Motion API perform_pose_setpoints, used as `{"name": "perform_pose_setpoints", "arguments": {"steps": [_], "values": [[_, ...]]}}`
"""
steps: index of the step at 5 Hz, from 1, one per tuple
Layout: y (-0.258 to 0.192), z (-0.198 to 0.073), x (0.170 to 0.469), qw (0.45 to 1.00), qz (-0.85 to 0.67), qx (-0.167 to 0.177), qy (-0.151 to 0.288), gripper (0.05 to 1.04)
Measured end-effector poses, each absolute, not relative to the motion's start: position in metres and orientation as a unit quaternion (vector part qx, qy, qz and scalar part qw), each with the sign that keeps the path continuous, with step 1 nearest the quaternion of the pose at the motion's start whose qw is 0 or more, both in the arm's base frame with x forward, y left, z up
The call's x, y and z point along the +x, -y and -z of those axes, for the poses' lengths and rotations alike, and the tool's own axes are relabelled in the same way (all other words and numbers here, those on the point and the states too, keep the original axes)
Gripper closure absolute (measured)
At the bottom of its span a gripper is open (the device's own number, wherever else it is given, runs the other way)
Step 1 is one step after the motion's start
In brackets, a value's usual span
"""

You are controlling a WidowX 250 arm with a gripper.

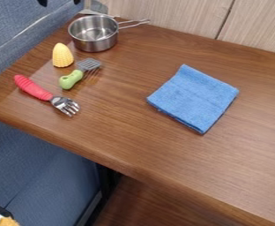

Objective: Moved the blue towel to the far left side of the table

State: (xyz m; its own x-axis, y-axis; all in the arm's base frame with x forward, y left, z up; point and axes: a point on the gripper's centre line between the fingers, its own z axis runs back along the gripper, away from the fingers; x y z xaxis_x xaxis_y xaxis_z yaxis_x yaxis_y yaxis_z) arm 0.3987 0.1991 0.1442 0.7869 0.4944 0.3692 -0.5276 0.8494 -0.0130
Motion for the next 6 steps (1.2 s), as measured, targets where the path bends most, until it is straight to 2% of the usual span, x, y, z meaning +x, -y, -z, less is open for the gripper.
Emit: {"name": "perform_pose_setpoints", "arguments": {"steps": [1, 3, 4, 5, 6], "values": [[-0.199, -0.126, 0.398, 0.948, -0.272, 0.041, 0.161, 0.082], [-0.165, -0.119, 0.410, 0.960, -0.230, 0.040, 0.153, 0.083], [-0.141, -0.121, 0.410, 0.967, -0.200, 0.022, 0.158, 0.083], [-0.101, -0.130, 0.407, 0.975, -0.141, -0.001, 0.172, 0.083], [-0.051, -0.124, 0.398, 0.985, -0.050, -0.028, 0.162, 0.083]]}}
